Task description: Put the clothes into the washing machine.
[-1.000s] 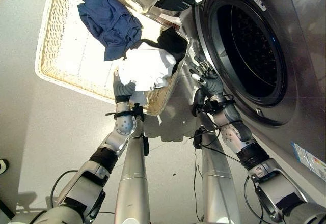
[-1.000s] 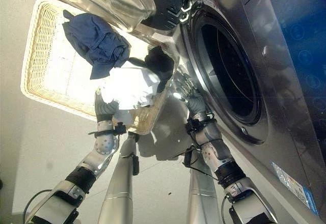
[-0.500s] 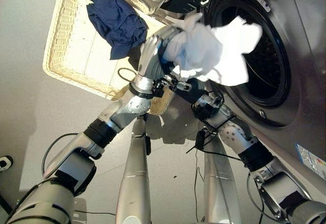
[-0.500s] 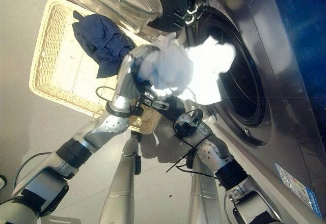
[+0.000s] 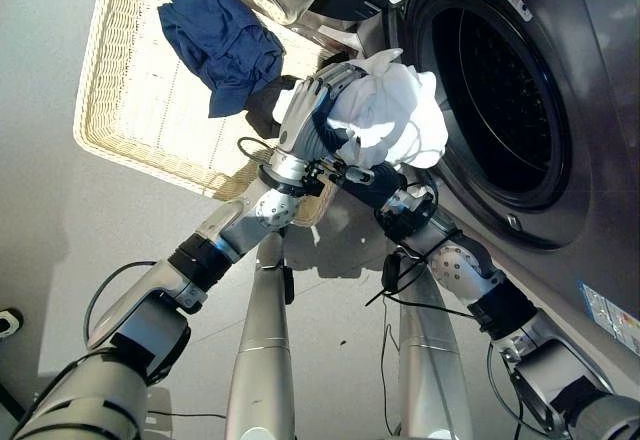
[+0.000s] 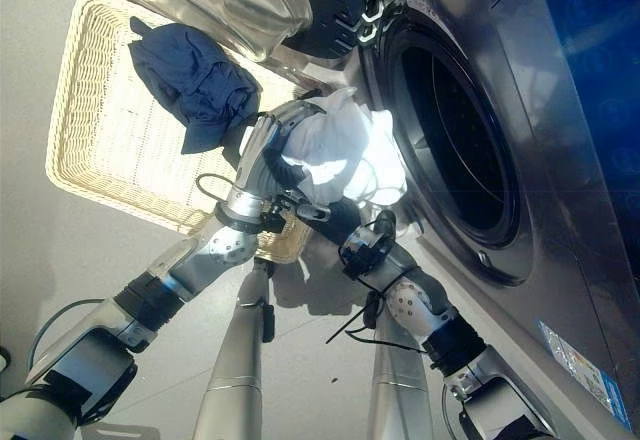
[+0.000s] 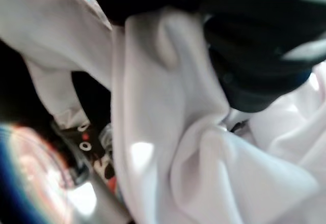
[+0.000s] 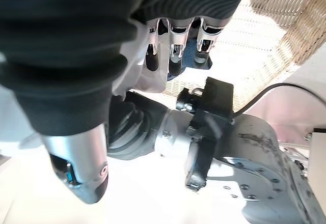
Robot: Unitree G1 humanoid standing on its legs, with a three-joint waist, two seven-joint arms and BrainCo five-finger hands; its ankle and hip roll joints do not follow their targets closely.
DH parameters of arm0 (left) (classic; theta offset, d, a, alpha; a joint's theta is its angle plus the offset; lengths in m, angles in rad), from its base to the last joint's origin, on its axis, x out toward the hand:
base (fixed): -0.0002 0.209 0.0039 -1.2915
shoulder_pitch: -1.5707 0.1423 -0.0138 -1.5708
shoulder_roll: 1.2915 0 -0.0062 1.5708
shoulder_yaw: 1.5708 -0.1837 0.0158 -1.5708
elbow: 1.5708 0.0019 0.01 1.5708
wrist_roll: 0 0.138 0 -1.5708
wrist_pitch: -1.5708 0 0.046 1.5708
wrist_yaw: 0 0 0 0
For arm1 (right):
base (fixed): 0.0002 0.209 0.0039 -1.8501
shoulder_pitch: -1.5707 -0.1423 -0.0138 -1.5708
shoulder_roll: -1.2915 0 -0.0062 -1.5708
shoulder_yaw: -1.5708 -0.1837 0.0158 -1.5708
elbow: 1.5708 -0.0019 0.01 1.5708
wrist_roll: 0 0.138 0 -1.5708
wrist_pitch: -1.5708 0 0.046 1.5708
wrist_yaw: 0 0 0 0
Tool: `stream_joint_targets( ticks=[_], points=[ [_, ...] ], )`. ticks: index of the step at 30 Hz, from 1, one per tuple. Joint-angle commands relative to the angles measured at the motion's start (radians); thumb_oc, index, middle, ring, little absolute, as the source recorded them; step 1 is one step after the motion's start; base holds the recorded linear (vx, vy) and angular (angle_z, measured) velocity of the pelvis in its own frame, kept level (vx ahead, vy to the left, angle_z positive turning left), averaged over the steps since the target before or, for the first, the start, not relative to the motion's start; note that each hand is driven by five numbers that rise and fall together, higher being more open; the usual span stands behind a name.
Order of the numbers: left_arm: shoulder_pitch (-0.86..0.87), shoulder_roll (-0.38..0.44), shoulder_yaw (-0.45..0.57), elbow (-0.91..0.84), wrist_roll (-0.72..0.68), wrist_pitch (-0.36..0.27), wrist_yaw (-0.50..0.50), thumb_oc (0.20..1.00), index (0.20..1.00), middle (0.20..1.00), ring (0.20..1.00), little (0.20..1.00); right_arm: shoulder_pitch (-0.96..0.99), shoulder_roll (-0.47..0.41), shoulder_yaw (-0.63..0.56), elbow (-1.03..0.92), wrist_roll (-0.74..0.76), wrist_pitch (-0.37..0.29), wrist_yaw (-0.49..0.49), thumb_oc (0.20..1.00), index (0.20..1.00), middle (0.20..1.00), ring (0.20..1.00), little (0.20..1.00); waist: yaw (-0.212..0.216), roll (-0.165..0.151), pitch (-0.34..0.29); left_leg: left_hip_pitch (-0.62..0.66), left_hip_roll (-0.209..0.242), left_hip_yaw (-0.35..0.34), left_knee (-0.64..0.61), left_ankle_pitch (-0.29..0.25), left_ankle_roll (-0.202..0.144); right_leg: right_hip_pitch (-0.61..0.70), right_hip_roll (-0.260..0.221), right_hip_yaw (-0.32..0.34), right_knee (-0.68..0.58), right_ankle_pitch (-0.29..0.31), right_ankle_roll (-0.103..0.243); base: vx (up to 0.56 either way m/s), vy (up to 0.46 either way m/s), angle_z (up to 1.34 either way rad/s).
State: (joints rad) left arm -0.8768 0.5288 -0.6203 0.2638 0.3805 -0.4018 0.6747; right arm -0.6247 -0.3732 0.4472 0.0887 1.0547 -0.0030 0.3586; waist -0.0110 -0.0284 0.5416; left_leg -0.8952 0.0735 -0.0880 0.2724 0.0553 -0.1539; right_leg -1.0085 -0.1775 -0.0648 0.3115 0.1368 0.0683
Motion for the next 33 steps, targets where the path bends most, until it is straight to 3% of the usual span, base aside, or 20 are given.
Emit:
stream_joint_targets(
  ticks=[1, 7, 16, 20, 33],
  points=[
    [0.003, 0.001, 0.012, -0.053, 0.042, -0.045, 0.043, 0.2, 0.2, 0.2, 0.2, 0.2, 0.003, 0.019, -0.042, -0.137, 0.039, -0.104, 0.0, 1.0, 1.0, 1.0, 1.0, 1.0, 0.006, -0.013, -0.022, -0.02, -0.03, -0.043, -0.021, 0.063, 0.086, 0.016, -0.014, 0.0, -0.011, 0.061, 0.1, 0.0, 0.0, 0.0],
    [0.019, 0.003, 0.044, -0.061, 0.09, -0.056, 0.111, 0.2, 0.2, 0.2, 0.2, 0.2, 0.016, 0.023, -0.067, -0.129, 0.039, -0.125, -0.015, 1.0, 1.0, 1.0, 1.0, 1.0, 0.007, -0.017, -0.022, -0.017, -0.029, -0.042, -0.022, 0.062, 0.087, 0.023, -0.015, -0.005, -0.015, 0.062, 0.1, 0.0, 0.0, 0.0],
    [0.049, -0.015, 0.109, -0.089, 0.2, -0.045, 0.238, 0.2, 0.2, 0.2, 0.2, 0.2, 0.044, 0.065, -0.139, -0.126, -0.016, -0.278, -0.184, 1.0, 1.0, 1.0, 1.0, 1.0, 0.007, -0.019, -0.022, -0.017, -0.031, -0.04, -0.022, 0.059, 0.09, 0.024, -0.012, -0.006, -0.01, 0.058, 0.099, 0.0, 0.0, 0.0],
    [0.058, -0.021, 0.126, -0.097, 0.227, -0.038, 0.279, 0.2, 0.2, 0.2, 0.2, 0.2, 0.058, 0.081, -0.151, -0.142, -0.056, -0.303, -0.224, 1.0, 1.0, 1.0, 1.0, 1.0, 0.006, -0.02, -0.022, -0.02, -0.03, -0.039, -0.016, 0.058, 0.091, 0.021, -0.011, -0.005, -0.004, 0.055, 0.098, 0.0, 0.0, 0.0],
    [0.078, -0.059, 0.162, -0.11, 0.278, -0.011, 0.348, 0.2, 0.2, 0.2, 0.2, 0.2, 0.052, 0.108, -0.147, -0.171, -0.17, -0.272, -0.292, 1.0, 1.0, 1.0, 1.0, 1.0, 0.01, -0.016, -0.022, -0.017, -0.031, -0.035, -0.017, 0.059, 0.09, 0.025, -0.01, -0.008, 0.002, 0.044, 0.094, 0.0, 0.0, 0.0]
  ],
)
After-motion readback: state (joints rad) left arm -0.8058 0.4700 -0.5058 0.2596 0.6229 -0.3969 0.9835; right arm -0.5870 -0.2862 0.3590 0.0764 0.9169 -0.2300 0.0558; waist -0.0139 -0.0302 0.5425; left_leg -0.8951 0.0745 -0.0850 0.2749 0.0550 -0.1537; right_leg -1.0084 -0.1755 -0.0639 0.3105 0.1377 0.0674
